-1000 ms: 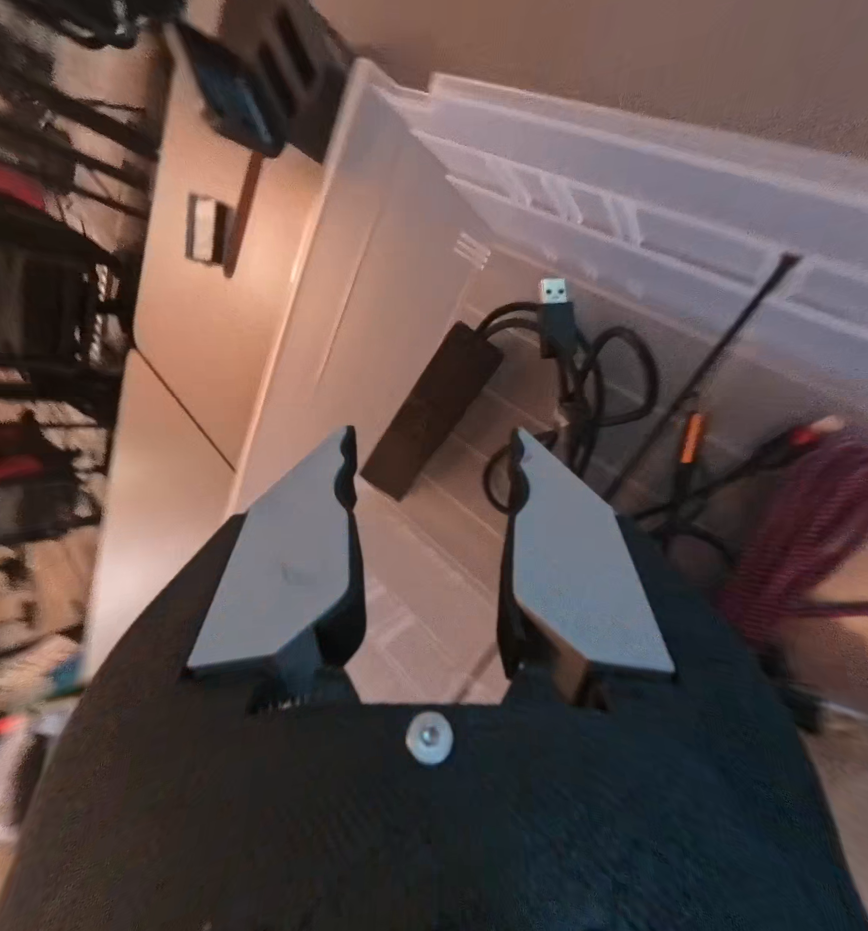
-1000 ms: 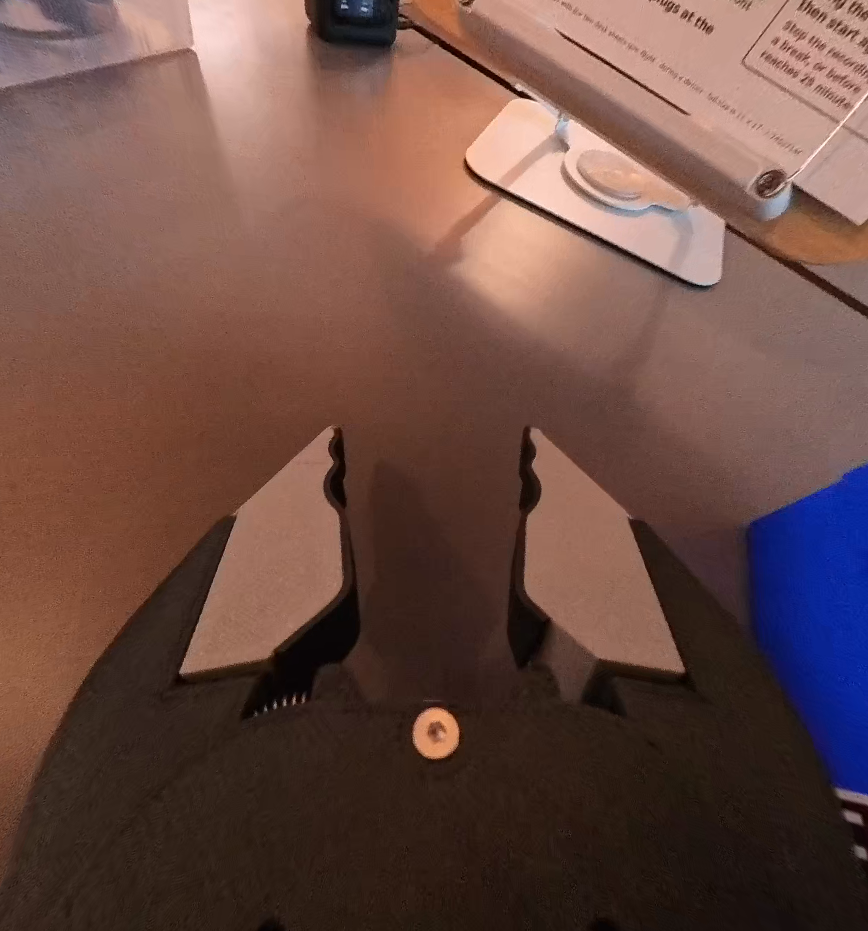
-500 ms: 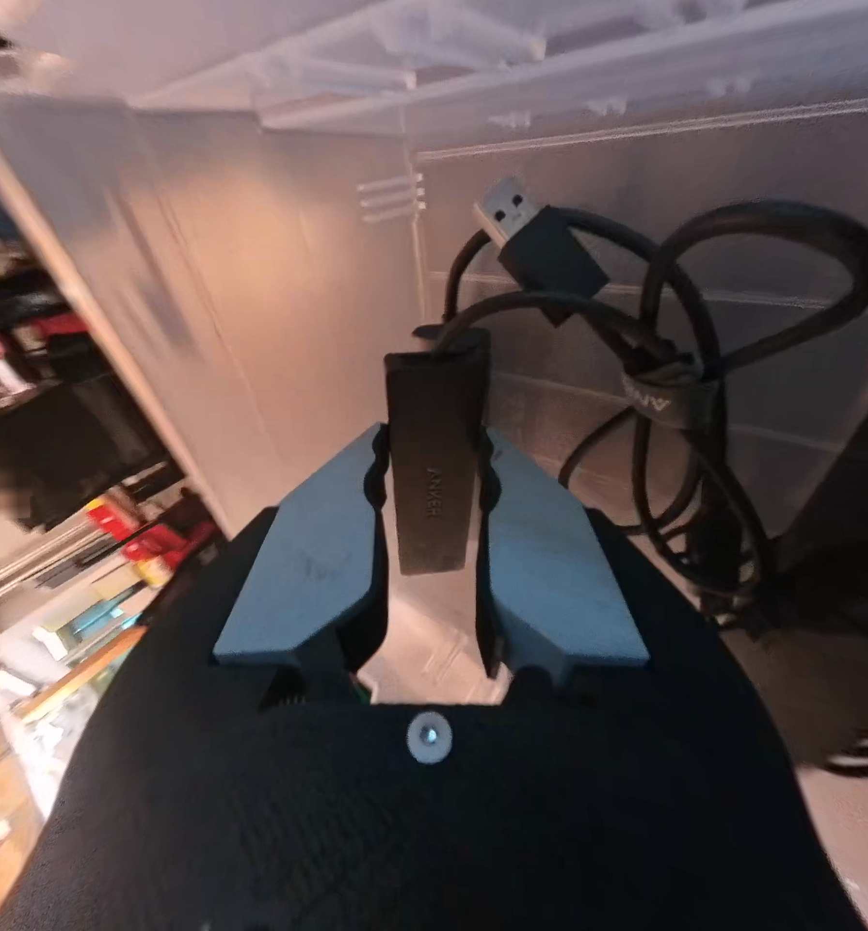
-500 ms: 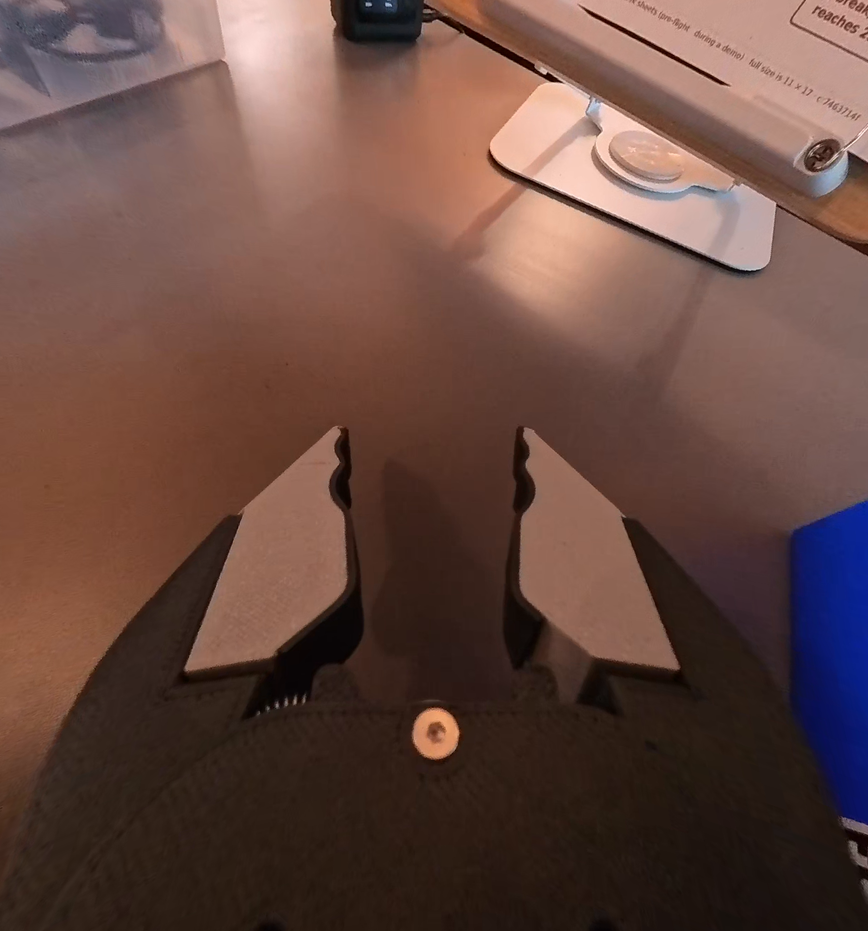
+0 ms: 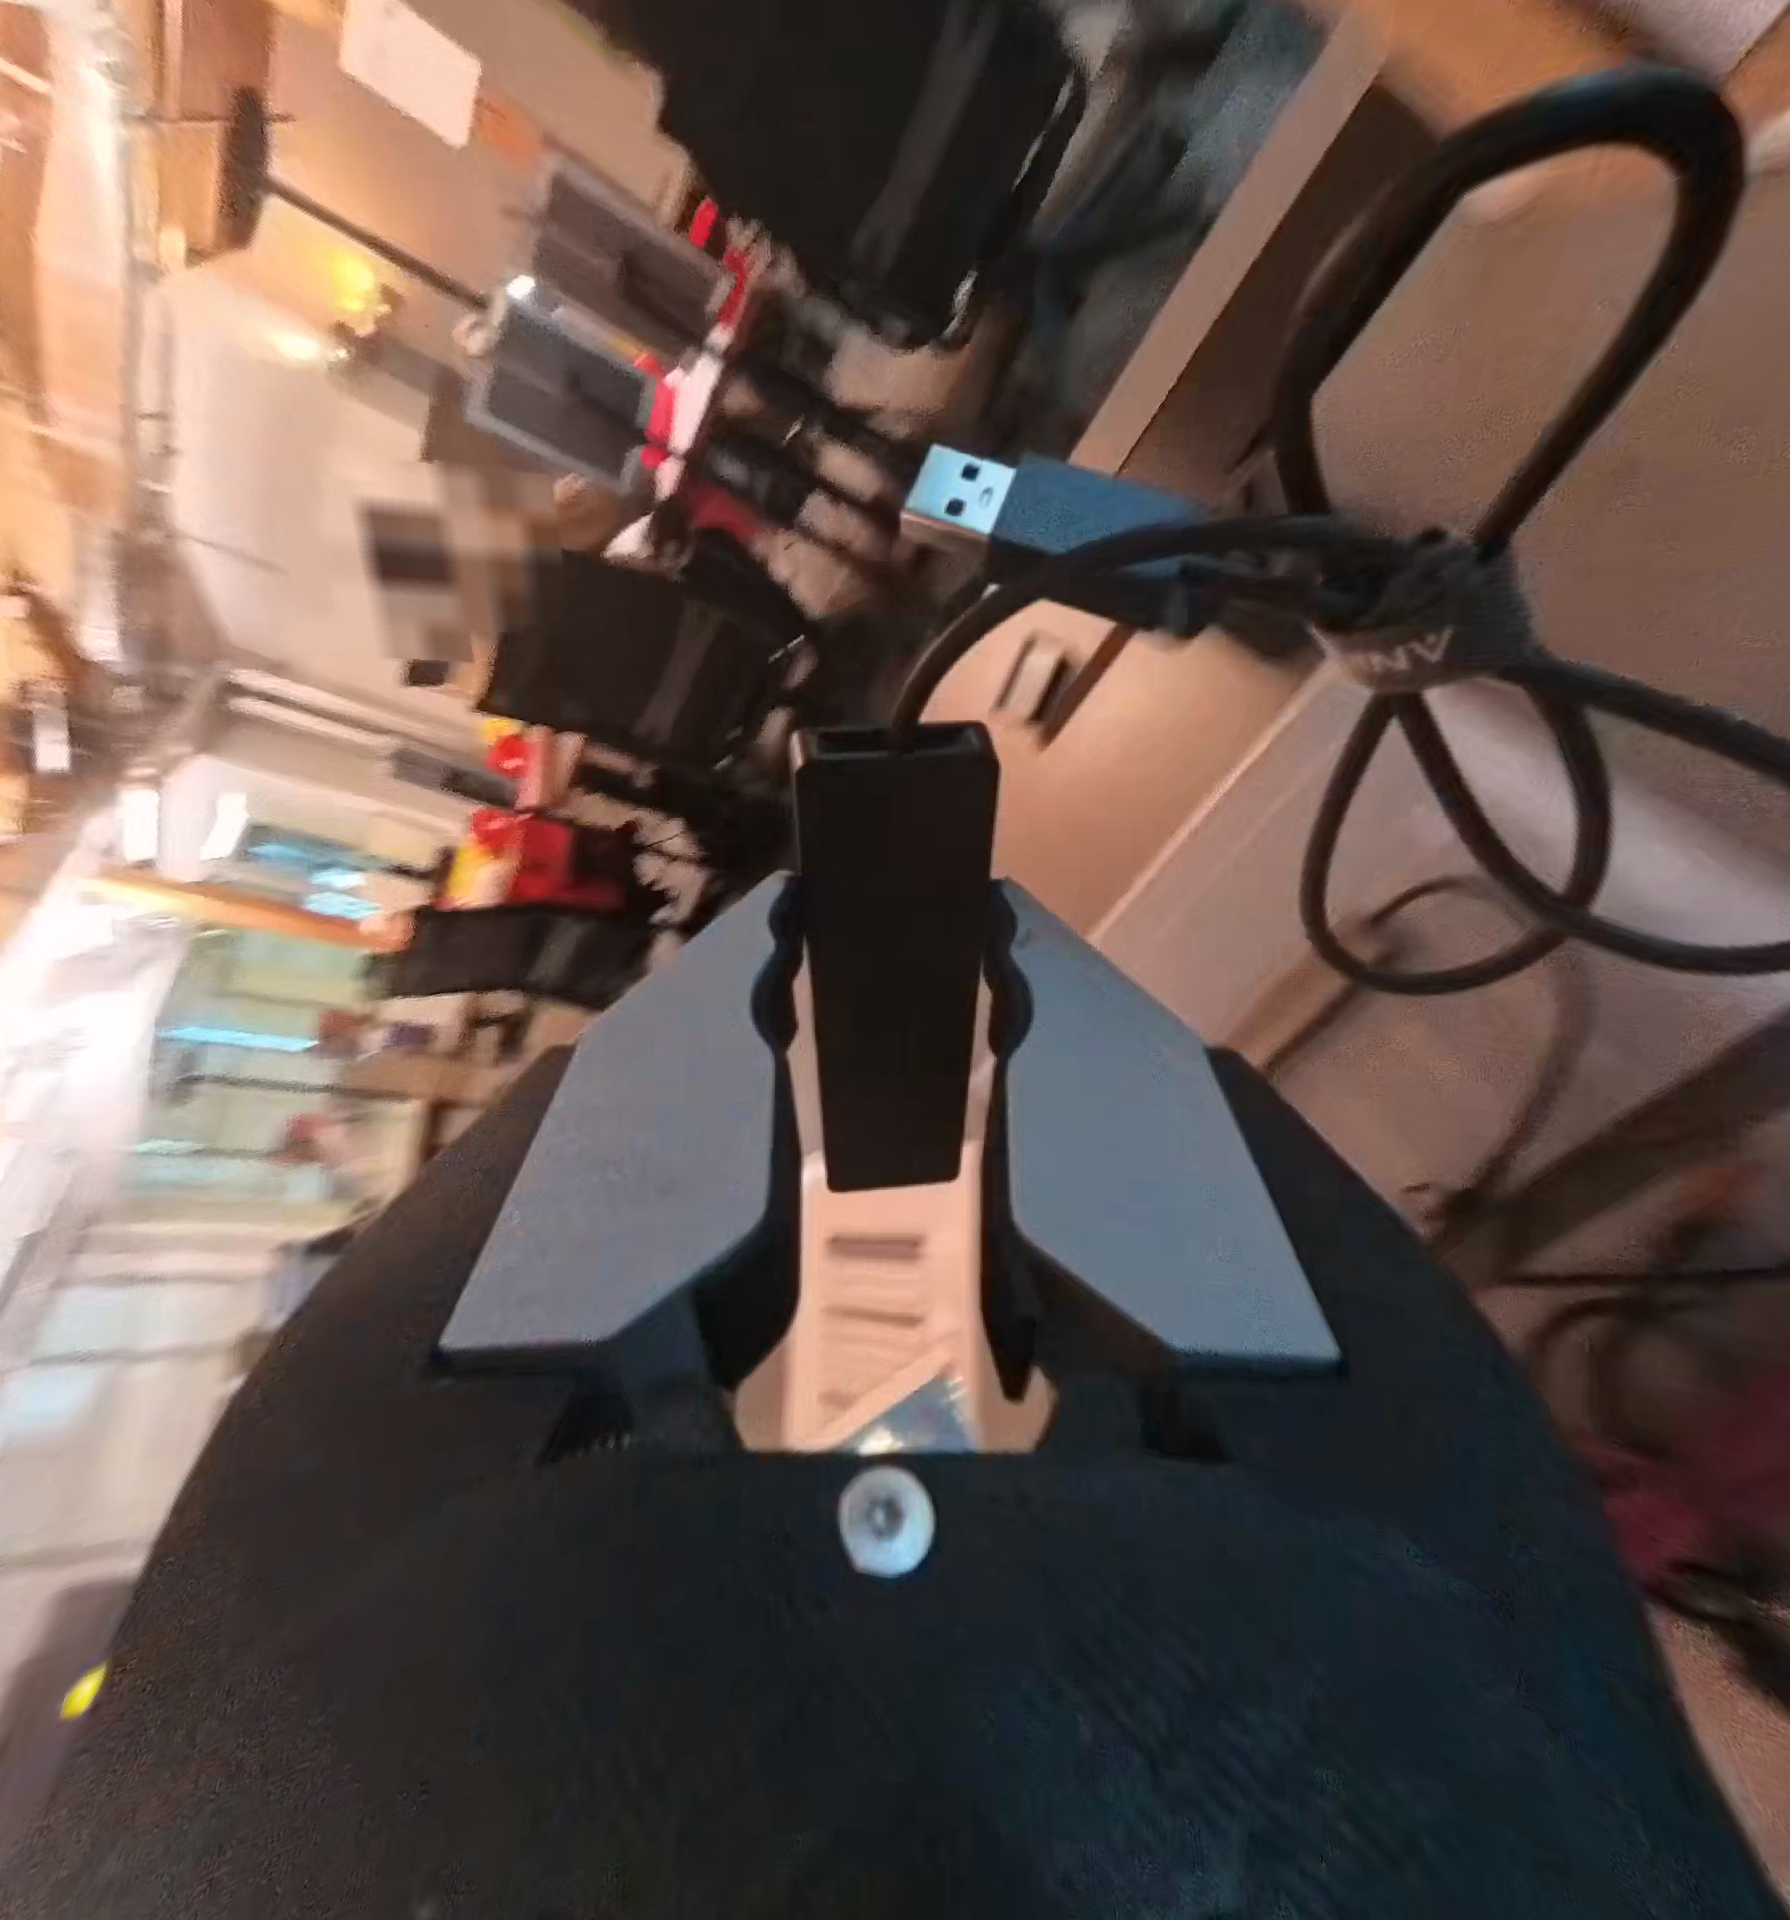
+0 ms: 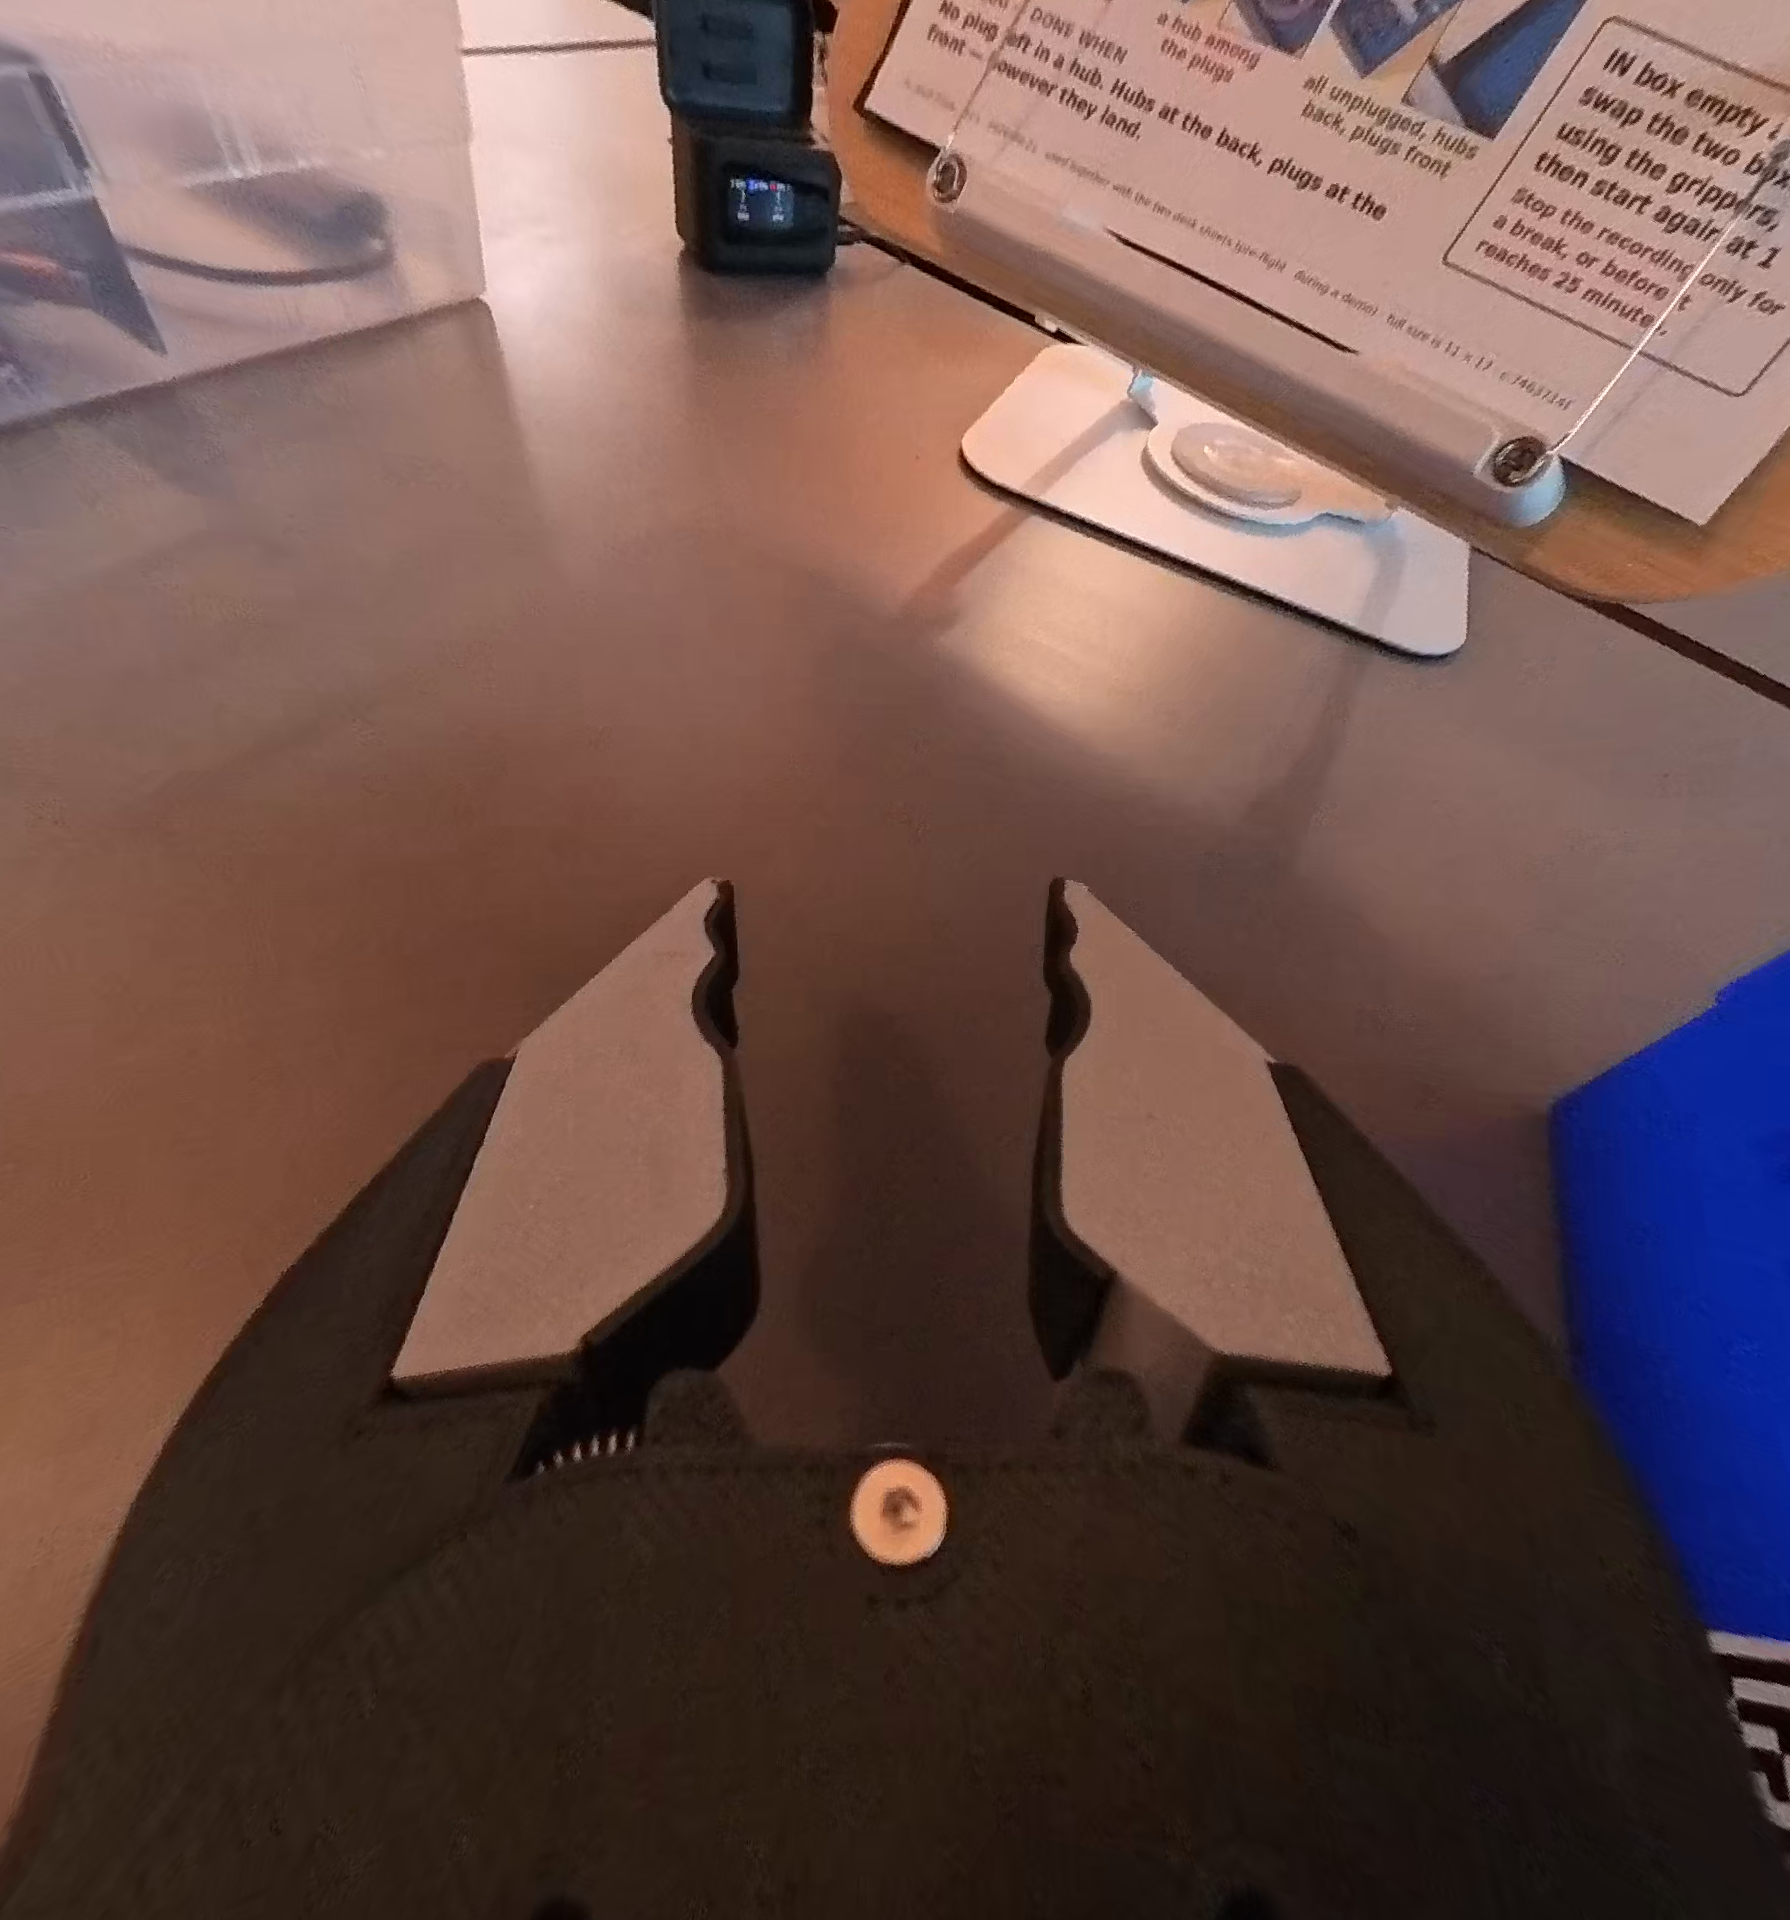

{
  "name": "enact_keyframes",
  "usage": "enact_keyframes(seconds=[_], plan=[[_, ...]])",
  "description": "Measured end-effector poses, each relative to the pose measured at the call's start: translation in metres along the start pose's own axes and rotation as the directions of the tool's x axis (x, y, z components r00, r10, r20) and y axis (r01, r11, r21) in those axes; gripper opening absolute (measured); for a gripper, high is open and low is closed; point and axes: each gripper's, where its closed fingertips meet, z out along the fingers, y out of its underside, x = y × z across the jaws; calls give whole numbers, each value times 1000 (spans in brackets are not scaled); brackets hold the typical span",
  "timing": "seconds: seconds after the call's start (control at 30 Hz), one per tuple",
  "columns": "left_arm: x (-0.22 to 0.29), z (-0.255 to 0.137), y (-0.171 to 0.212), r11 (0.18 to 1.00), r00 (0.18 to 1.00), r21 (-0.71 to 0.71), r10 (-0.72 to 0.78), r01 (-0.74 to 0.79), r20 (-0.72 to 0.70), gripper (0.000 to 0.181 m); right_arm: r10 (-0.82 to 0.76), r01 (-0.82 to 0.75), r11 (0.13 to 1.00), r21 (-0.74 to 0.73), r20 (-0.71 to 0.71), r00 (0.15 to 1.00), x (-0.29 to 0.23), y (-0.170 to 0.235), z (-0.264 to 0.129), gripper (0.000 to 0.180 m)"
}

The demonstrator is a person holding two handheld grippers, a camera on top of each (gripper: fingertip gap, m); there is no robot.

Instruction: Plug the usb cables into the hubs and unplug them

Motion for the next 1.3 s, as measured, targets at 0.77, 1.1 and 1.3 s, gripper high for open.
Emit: enact_keyframes(seconds=[0.77,1.1,1.3], plan=[[328,-64,-145,988,753,100,-20,114,-658,75,-9,-2,985,171,62,998,-8,-17,-26,74],[234,-168,-153,664,654,393,-193,636,-732,67,18,-75,966,245,229,973,-26,-29,-34,86],[202,-203,-148,563,649,464,-180,684,-739,53,-22,-10,964,267,118,993,-20,-31,-34,100]])
